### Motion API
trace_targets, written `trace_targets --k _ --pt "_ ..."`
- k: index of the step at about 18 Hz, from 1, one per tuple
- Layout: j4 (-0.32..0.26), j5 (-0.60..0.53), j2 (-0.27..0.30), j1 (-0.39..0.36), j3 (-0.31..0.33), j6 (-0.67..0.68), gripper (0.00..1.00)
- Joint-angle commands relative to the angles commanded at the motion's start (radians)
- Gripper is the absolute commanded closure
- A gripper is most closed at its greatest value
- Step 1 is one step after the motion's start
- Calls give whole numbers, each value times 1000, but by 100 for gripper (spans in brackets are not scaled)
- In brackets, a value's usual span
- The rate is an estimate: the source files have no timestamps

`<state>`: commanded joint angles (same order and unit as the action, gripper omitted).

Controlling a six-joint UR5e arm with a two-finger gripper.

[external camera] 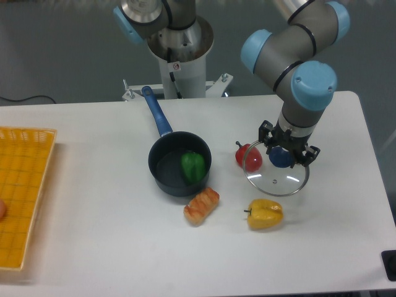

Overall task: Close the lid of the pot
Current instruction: 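Lift the held glass lid and carry it toward the dark saucepan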

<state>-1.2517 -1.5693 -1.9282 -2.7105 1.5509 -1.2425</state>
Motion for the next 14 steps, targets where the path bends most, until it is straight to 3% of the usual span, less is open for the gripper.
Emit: trace_targets --k 14 --pt "-3 -11 0 37 2 52 61"
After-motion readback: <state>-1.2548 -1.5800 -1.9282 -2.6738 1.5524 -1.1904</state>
